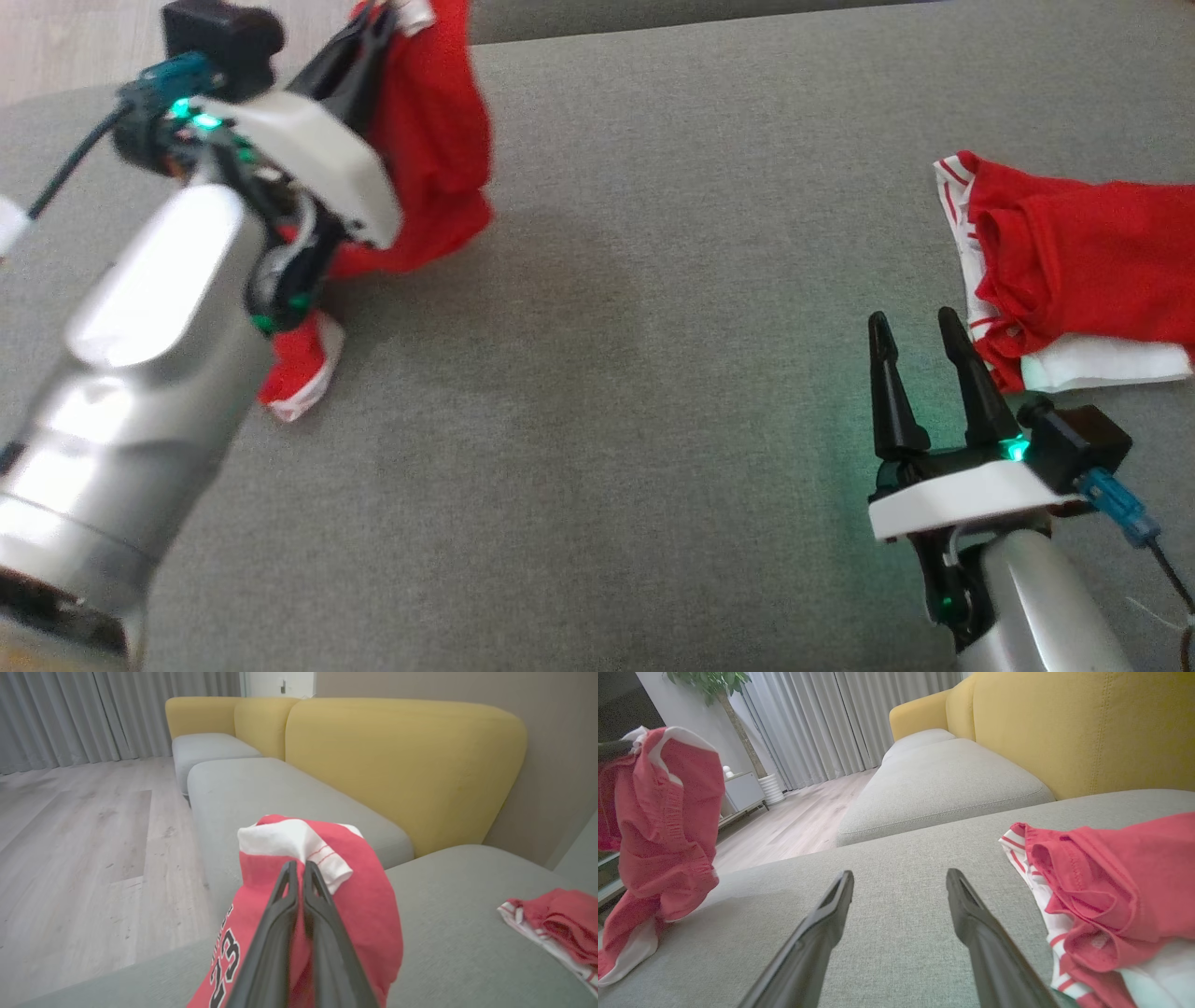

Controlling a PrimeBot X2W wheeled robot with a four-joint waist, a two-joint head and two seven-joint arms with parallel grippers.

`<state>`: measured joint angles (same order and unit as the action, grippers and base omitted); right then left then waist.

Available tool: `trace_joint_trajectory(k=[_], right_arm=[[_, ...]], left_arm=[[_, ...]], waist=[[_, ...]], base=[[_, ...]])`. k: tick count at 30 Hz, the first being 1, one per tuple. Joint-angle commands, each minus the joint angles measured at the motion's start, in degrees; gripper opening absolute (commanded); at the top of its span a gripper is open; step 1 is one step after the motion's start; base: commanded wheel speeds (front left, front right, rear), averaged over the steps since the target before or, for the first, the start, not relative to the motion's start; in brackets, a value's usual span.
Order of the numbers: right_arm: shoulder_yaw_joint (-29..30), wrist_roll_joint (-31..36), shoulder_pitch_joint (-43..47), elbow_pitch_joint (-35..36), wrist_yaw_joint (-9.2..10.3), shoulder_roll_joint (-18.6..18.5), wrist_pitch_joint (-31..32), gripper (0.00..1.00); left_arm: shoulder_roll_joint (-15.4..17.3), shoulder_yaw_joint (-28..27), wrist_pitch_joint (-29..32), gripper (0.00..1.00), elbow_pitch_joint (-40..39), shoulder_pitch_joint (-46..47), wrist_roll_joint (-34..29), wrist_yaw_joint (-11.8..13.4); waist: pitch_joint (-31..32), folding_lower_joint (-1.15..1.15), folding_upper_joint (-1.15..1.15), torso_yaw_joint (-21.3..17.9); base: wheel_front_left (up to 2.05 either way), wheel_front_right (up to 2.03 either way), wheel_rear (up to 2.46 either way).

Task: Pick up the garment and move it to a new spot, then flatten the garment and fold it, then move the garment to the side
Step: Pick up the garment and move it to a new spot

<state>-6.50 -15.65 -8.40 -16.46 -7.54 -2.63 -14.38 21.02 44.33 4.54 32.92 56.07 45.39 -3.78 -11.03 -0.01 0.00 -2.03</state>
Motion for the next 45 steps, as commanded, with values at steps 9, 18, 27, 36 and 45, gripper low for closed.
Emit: trace_joint_trajectory(k=[9,18,27,36,45], right_arm=[[-3.00,-1.78,-1.66,2.23,0.05,-0.25,-0.62,1.00],[-4.03,-3.14,-2.67,2.41,0.05,-0.25,-0.62,1.00],[-2.61,-2.94,-1.76,2.31,0.05,-0.25,-0.62,1.00],[-1.32,-1.73,-0.75,2.31,0.05,-0.25,-0.62,1.00],[0.74,0.09,1.07,2.71,0.05,-0.25,-0.62,1.00]], left_arm=[[-5.98,-0.73,0.36,0.00,-7.89,0.65,0.06,7.82],[-13.74,1.45,-2.40,1.00,-5.46,-1.74,0.92,8.75],[-8.76,-2.98,-8.19,1.00,-6.51,0.81,0.19,8.82],[2.05,-3.33,-13.89,1.00,-9.55,-6.22,-4.59,11.31],[4.49,-5.99,-19.13,1.00,-15.08,-24.24,-4.37,17.42]], waist=[[-0.83,0.01,0.00,-2.94],[-2.14,0.01,0.00,-6.03],[-1.57,0.01,0.00,-4.31],[1.06,0.01,0.00,-0.54],[2.59,0.01,0.00,2.77]], base=[[0.00,0.00,0.00],[0.00,0.00,0.00],[0.00,0.00,0.00],[0.00,0.00,0.00],[0.00,0.00,0.00]])
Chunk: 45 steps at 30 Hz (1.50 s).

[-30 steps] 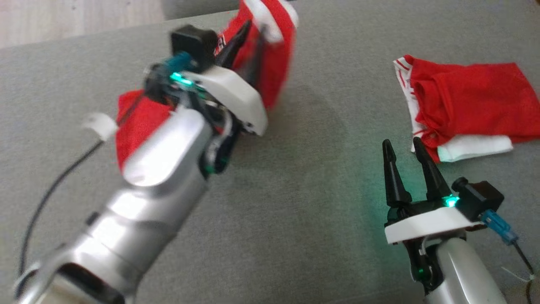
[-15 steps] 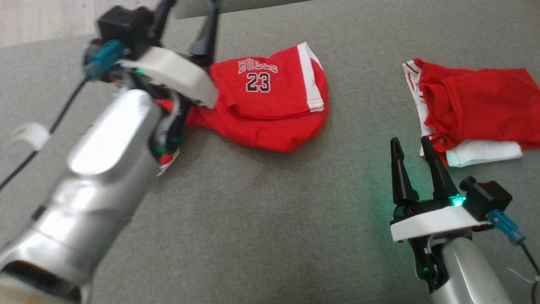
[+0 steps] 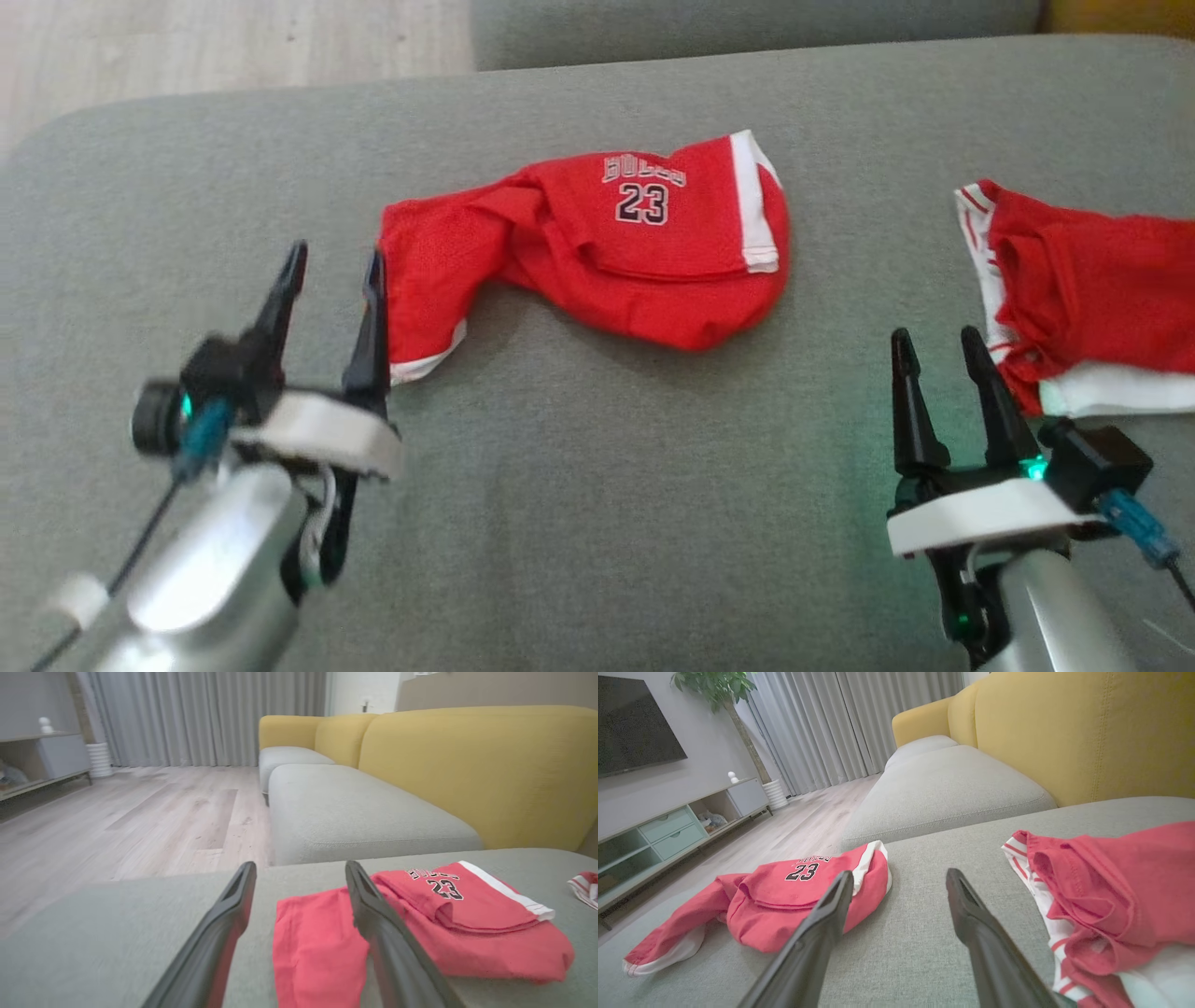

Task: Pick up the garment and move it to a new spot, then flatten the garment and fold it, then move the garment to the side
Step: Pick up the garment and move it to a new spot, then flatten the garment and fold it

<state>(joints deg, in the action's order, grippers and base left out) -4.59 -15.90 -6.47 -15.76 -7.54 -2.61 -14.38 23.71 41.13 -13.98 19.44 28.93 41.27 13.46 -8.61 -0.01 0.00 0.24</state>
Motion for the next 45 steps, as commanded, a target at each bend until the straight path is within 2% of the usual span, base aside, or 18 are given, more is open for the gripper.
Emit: trace_joint_trajectory(k=[1,3,7,15,19,25,33,34,35,36,45], right_arm=[[-0.90,0.59,-0.66,2.06,0.05,-0.27,-0.62,1.00],[-0.29,1.12,-0.35,2.19,0.05,-0.27,-0.62,1.00],[0.66,2.51,-0.61,2.46,0.05,-0.27,-0.62,1.00],[1.00,6.29,-5.43,2.25,0.05,-0.27,-0.62,1.00],[0.00,8.03,-10.45,-1.70,0.05,-0.27,1.63,1.00],[1.18,5.60,-17.55,-10.71,0.05,-0.27,6.85,1.00],[0.35,2.25,-21.70,-19.58,0.05,-0.27,6.65,1.00],[-0.09,1.88,-21.92,-20.15,0.05,-0.27,6.24,0.85],[-0.50,1.46,-22.14,-20.54,0.05,-0.27,5.63,0.33],[-0.84,1.13,-22.35,-20.90,0.05,-0.27,5.08,0.00],[-3.73,-0.18,-23.82,-21.16,0.05,-0.27,1.80,0.00]], left_arm=[[1.21,-3.39,-0.79,1.00,-2.40,1.08,-0.33,0.80],[-0.29,-5.32,-0.95,1.00,-4.13,-2.07,-0.45,1.63],[-2.31,-8.58,-0.99,1.00,-6.77,-5.68,-4.43,1.60],[-7.03,-12.86,-1.01,1.00,-7.88,-7.89,-9.59,-1.68],[-9.33,-14.17,-1.01,1.00,-6.72,-8.21,-11.31,-3.50],[-12.64,-15.25,-1.01,1.00,-4.63,-7.47,-13.89,-6.27],[-14.80,-17.77,-1.01,1.00,-2.78,-7.38,-16.44,-8.69],[-14.95,-18.10,-1.01,1.00,-2.65,-7.48,-16.72,-8.92],[-15.10,-18.42,-1.01,1.00,-2.53,-7.61,-16.99,-9.13],[-15.23,-18.74,-1.01,1.00,-2.40,-7.74,-17.25,-9.31],[-16.49,-20.35,-1.02,1.00,-0.86,-8.50,-19.07,-10.76]], waist=[[0.17,0.01,0.00,0.95],[0.08,0.01,0.00,1.87],[-0.38,0.01,0.00,3.67],[-3.12,0.01,0.00,6.58],[-4.85,0.01,0.00,7.84],[-6.35,0.01,0.00,10.01],[-6.56,0.01,0.00,11.28],[-6.52,0.01,0.00,11.26],[-6.45,0.01,0.00,11.20],[-6.32,0.01,0.00,11.11],[-3.86,0.01,0.00,9.90]], base=[[0.00,0.00,0.00],[0.00,0.00,0.00],[0.00,0.00,0.00],[0.00,0.00,0.00],[0.00,0.00,0.00],[0.00,0.00,0.00],[0.00,0.00,0.00],[0.00,0.00,0.00],[0.00,0.00,0.00],[0.00,0.00,0.00],[0.00,0.00,0.00]])
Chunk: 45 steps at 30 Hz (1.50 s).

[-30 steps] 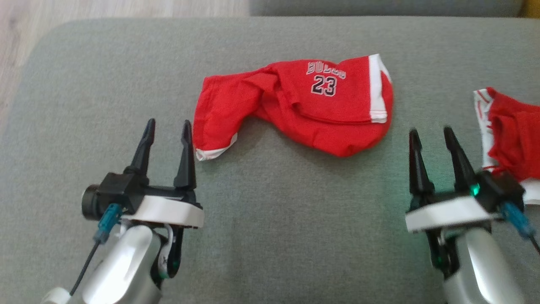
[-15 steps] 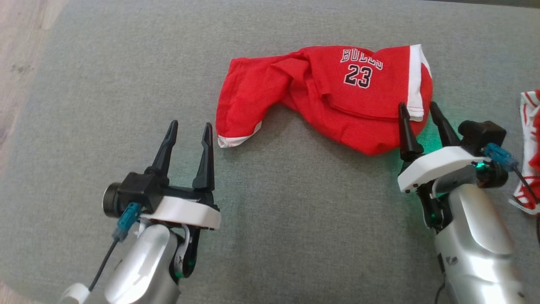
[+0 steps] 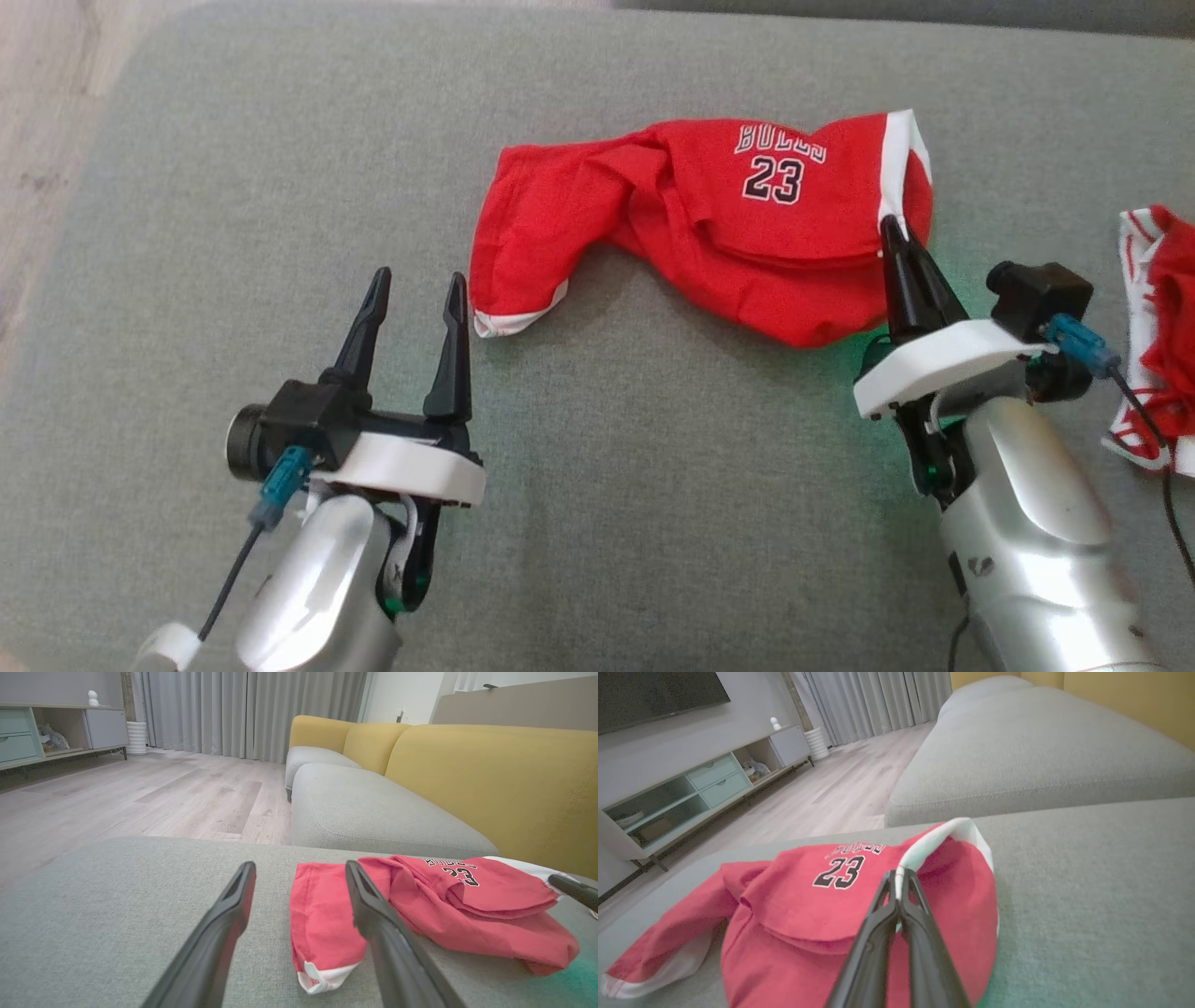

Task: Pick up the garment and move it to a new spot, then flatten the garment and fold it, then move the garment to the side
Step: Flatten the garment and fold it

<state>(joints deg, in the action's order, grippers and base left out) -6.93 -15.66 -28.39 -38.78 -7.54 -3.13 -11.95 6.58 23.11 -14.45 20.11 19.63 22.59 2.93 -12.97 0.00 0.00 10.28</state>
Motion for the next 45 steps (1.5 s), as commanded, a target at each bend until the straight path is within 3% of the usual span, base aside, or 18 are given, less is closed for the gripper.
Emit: trace_joint_trajectory(k=[1,6,11,18,25,30,33,39,40,41,45], right_arm=[[-1.79,-0.80,-2.03,2.46,0.05,0.25,-0.83,0.00],[-2.97,-0.45,-4.20,7.20,0.05,-0.08,-0.82,0.00],[-3.45,-0.18,-10.67,11.77,0.05,-1.62,3.24,0.00],[-7.66,-0.65,-21.67,12.90,0.05,-1.57,7.24,0.00],[-14.23,-7.01,-32.89,13.09,0.05,-0.06,5.58,0.00],[-13.26,-10.69,-36.58,12.28,0.05,0.04,4.43,0.00],[-12.02,-10.43,-35.07,10.00,0.05,-2.68,5.55,0.00],[-9.05,-8.50,-28.29,0.35,0.05,-12.06,8.58,0.00],[-8.21,-7.55,-27.62,-2.29,0.05,-13.58,8.85,0.34],[-7.46,-6.35,-27.13,-5.36,0.05,-14.84,9.45,1.00],[-5.01,-1.36,-27.55,-13.96,0.05,-17.72,7.78,1.00]], left_arm=[[0.48,-2.47,-0.54,1.00,-1.38,0.66,-0.52,-0.40],[-0.50,-3.17,-0.54,1.00,-0.76,-0.34,-0.78,-1.27],[-1.44,-3.80,-0.54,1.00,-0.55,-1.55,-0.99,-1.93],[-2.50,-3.98,-0.54,1.00,-0.16,-2.66,-1.06,-2.67],[-3.04,-4.70,-0.54,1.00,0.17,-3.76,-1.31,-2.94],[-3.14,-5.80,-0.54,1.00,-0.28,-3.90,-1.80,-2.84],[-3.26,-5.91,-0.54,1.00,-0.78,-3.50,-2.06,-3.02],[-3.46,-5.41,-0.55,1.00,-1.06,-1.82,-2.59,-3.53],[-3.49,-5.24,-0.55,1.00,-1.00,-1.44,-2.68,-3.63],[-3.51,-5.04,-0.55,1.00,-0.91,-1.04,-2.78,-3.74],[-3.60,-4.61,-0.55,1.00,-0.86,0.38,-2.95,-3.74]], waist=[[0.96,0.00,0.00,-0.18],[3.52,0.00,0.00,0.34],[5.98,0.00,0.00,2.37],[7.93,0.00,0.00,5.90],[9.18,0.00,0.00,7.79],[8.51,0.00,0.00,6.96],[7.12,0.00,0.00,6.08],[3.31,0.00,0.00,4.79],[2.63,0.00,0.00,4.63],[2.03,0.00,0.00,4.50],[0.18,0.00,0.00,4.04]], base=[[0.00,0.00,0.00],[0.00,0.00,0.00],[0.00,0.00,0.00],[0.00,0.00,0.00],[0.00,0.00,0.00],[0.00,0.00,0.00],[0.00,0.00,0.00],[0.00,0.00,0.00],[0.00,0.00,0.00],[0.00,0.00,0.00],[0.00,0.00,0.00]])
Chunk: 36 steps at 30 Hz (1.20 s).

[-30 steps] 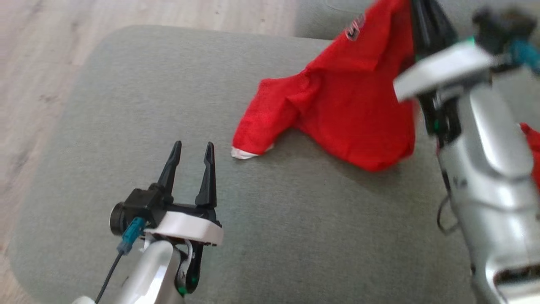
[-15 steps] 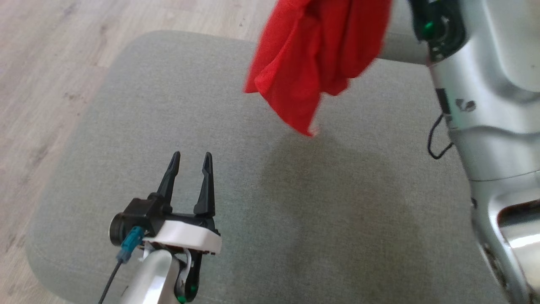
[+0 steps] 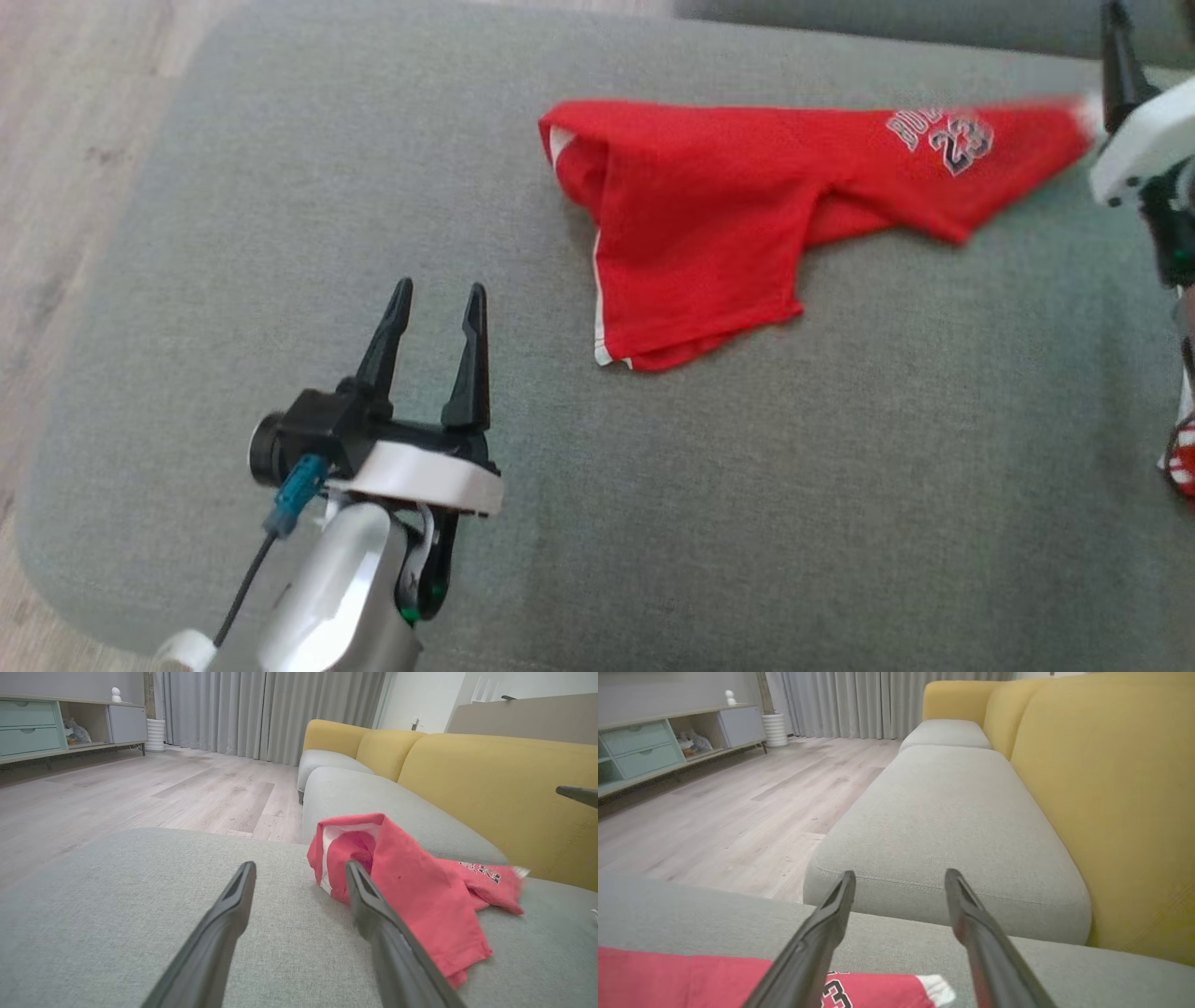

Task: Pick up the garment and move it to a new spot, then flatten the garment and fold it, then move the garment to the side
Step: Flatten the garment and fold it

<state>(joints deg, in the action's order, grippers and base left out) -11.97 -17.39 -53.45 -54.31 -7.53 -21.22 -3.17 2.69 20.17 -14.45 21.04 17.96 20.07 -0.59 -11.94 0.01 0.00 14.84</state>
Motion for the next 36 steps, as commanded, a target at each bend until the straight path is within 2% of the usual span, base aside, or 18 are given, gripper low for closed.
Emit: trace_joint_trajectory(k=[1,5,9,15,16,17,18,22,27,31,36], right_arm=[[1.10,0.61,-2.99,0.27,0.04,0.92,-1.94,1.00],[2.66,2.18,-4.16,-2.00,0.04,3.77,-6.64,1.00],[2.84,3.52,-3.10,-0.30,0.04,8.04,-10.41,1.00],[5.22,6.47,5.10,11.00,0.04,14.78,-11.77,1.00],[5.22,6.47,5.10,11.00,0.04,14.78,-11.77,1.00],[5.81,7.32,7.36,13.92,0.04,15.65,-11.79,1.00],[6.92,9.14,12.58,19.68,0.04,17.04,-11.80,1.00],[7.09,11.38,23.55,28.72,0.04,18.21,-11.81,1.00],[3.88,8.89,34.81,36.50,0.04,18.32,-11.82,1.00],[2.89,9.34,40.22,38.47,0.04,18.33,-11.82,1.00],[2.37,9.12,42.37,39.42,0.04,18.33,-11.82,1.00]], left_arm=[[0.28,-1.72,-0.55,1.00,-1.81,2.26,-0.43,-0.17],[0.27,-2.33,-0.55,1.00,-1.65,2.83,-0.85,-0.06],[0.56,-3.65,-0.55,1.00,-1.63,2.69,-1.25,-0.01],[1.06,-6.03,-0.55,1.00,-2.53,1.47,-1.70,0.20],[1.06,-6.03,-0.55,1.00,-2.53,1.47,-1.70,0.20],[1.10,-6.34,-0.55,1.00,-2.73,1.24,-1.81,0.22],[1.15,-6.87,-0.55,1.00,-2.96,0.75,-2.02,0.22],[1.06,-7.54,-0.55,1.00,-3.02,-0.31,-2.32,0.06],[0.87,-8.43,-0.55,1.00,-3.20,-1.98,-2.75,0.13],[0.68,-8.86,-0.55,1.00,-3.31,-2.88,-3.17,0.07],[0.46,-9.12,-0.55,1.00,-3.59,-3.23,-3.47,-0.03]], waist=[[-1.13,-0.01,0.00,-0.87],[-1.37,-0.01,0.00,-2.86],[-0.24,-0.01,0.00,-5.72],[1.88,-0.01,0.00,-10.50],[1.88,-0.01,0.00,-10.50],[2.15,-0.01,0.00,-11.17],[2.79,-0.01,0.00,-12.33],[4.16,-0.01,0.00,-13.69],[5.28,-0.01,0.00,-14.40],[5.57,-0.01,0.00,-14.25],[5.42,-0.01,0.00,-13.28]], base=[[0.00,0.00,0.00],[0.00,0.00,0.00],[0.00,0.00,0.00],[0.00,0.00,0.00],[0.00,0.00,0.00],[0.00,0.00,0.00],[0.00,0.00,0.00],[0.00,0.00,0.00],[0.00,0.00,0.00],[0.00,0.00,0.00],[0.00,0.00,0.00]])
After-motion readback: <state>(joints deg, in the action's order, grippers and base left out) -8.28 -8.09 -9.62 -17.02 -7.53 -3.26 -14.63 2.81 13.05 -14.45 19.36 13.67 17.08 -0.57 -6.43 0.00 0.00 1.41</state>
